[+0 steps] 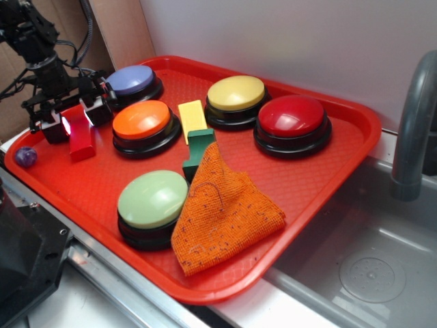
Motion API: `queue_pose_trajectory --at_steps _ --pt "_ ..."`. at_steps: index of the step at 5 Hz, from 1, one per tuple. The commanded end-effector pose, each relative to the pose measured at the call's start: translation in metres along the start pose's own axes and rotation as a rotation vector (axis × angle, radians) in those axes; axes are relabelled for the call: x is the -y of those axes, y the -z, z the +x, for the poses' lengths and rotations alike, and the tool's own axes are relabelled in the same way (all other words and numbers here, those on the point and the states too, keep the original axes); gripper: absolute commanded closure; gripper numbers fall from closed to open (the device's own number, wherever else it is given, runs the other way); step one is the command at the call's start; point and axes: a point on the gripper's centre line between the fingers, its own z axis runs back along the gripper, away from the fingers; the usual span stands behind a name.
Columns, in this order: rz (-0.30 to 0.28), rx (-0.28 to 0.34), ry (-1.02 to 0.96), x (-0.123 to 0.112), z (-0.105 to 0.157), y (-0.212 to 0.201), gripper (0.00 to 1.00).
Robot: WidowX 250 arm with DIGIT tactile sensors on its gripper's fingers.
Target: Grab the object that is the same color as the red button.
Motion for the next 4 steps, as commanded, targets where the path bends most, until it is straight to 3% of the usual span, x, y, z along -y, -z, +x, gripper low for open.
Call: queue_pose_trajectory --at_steps 1,2,4 --pt "0.033 -0.027 0.207 0.013 -0.017 -0.049 1.00" --pt "-0.017 -0.012 0.310 0.020 -0.029 -0.085 1.00" --pt "-0.089 -0.133 0.644 0.048 -0.081 -0.122 1.00"
